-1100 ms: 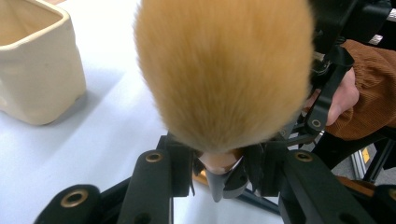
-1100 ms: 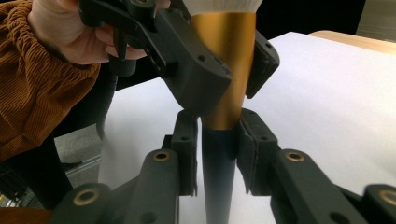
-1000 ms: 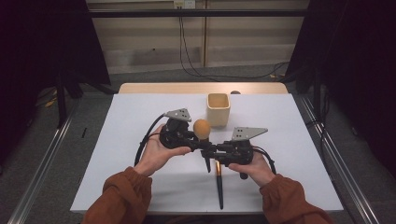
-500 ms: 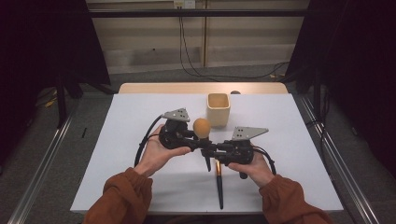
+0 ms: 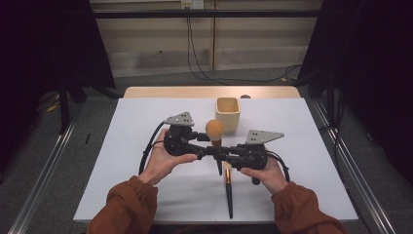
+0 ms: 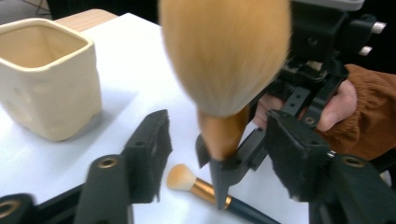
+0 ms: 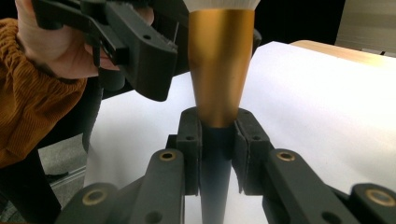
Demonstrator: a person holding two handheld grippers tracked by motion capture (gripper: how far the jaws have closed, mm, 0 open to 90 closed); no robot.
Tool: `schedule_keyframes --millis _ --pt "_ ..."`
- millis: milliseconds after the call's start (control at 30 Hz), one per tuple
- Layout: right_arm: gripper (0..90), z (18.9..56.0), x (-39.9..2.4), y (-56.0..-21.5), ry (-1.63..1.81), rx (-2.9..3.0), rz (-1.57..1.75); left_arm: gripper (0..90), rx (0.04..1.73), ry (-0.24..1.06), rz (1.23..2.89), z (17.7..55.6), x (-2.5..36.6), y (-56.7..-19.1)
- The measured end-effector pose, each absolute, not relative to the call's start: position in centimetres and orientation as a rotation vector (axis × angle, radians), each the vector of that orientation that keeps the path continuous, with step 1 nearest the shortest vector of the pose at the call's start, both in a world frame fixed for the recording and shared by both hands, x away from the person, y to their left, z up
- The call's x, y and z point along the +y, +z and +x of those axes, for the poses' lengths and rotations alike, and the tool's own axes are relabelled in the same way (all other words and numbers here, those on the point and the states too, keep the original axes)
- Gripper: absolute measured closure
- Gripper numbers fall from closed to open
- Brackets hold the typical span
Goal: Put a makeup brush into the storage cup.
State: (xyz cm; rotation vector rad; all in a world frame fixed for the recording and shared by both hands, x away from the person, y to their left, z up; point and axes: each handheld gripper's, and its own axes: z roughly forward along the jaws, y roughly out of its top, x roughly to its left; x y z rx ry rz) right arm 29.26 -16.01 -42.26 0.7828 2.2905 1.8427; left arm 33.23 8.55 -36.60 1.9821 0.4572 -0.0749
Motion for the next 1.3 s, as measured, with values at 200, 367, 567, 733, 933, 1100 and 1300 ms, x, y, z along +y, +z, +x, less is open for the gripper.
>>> schedule_keyframes --millis 200,367,567,733,933,1100,1300 --pt "74.9 29.4 -16.4 -42.1 1.841 2.271 0.790 25.1 0.479 -0.039 1.980 33.2 9.0 -36.7" --pt "74.9 29.5 -16.9 -42.0 1.839 2.251 0.802 16.4 0.505 -0.011 1.961 33.2 9.6 -36.9" --pt "74.9 29.4 -17.4 -41.9 1.834 2.236 0.817 9.9 0.547 -0.007 1.932 33.3 10.5 -37.5" --pt "74.9 29.5 -17.7 -41.7 1.827 2.216 0.830 4.6 0.527 0.025 1.932 33.3 11.1 -37.9" --pt "74.9 29.6 -18.6 -41.2 1.821 2.174 0.848 4.2 0.523 0.063 1.915 33.2 12.0 -37.9" --pt "74.9 29.8 -19.1 -41.1 1.815 2.158 0.866 3.8 0.552 0.099 1.896 32.9 12.8 -38.2" --pt "74.9 30.1 -19.1 -40.8 1.798 2.150 0.870 3.8 0.594 0.155 1.879 32.6 14.0 -38.7"
